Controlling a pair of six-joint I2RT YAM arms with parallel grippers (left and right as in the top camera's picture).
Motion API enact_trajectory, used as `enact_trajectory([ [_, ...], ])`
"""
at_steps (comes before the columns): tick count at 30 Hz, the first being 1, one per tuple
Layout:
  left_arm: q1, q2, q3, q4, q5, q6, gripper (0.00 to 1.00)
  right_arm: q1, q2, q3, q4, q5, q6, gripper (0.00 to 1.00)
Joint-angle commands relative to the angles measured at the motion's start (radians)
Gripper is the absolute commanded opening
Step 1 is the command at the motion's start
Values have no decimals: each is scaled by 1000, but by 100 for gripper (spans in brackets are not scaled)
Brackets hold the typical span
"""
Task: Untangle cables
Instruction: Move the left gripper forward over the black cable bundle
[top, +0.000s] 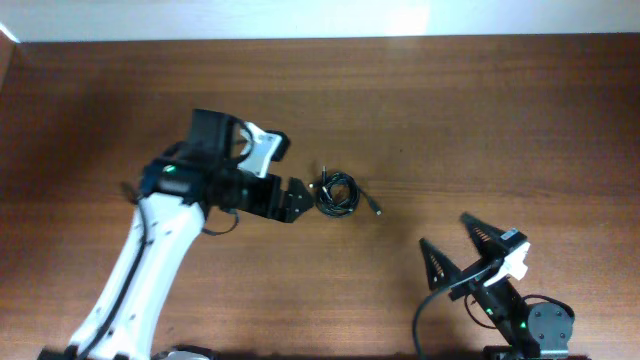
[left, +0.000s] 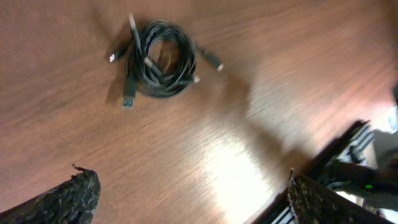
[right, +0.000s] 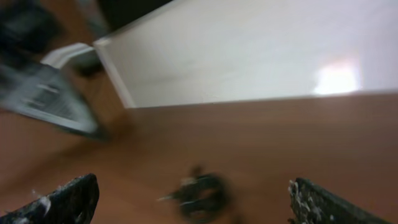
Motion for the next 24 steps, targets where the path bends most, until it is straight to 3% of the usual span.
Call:
enact_trajectory([
  [1,-74,64,17,26,-108,-55,99,-4,-8,-4,95,-185,199,98],
  [4,-94,77,27,35,-153,-56,99,-8,-8,36,271,-169,193,98],
  [6,-95,77,35,35,-193,-56,99,-8,-2,139,237,-102,92,98],
  [9,-94,77,36,41,-246,-56,99,-8,55,420,-144,105,-154,98],
  [10,-94,77,36,49,-265,-55,99,-7,129,603,-392,251,-252,98],
  [15,-94,77,36,122,-218,-56,99,-7,421,1059,-994,465,-372,98],
  [18,-94,77,36,195,-91,-56,99,-5,596,1229,-1210,341,-361,98],
  [22,-94,81,36,269,-4,-56,99,-5,703,1249,-1312,-15,-311,98],
  [24,-95,94,36,285,-8,-56,99,-5,761,1247,-1311,-67,-311,98],
])
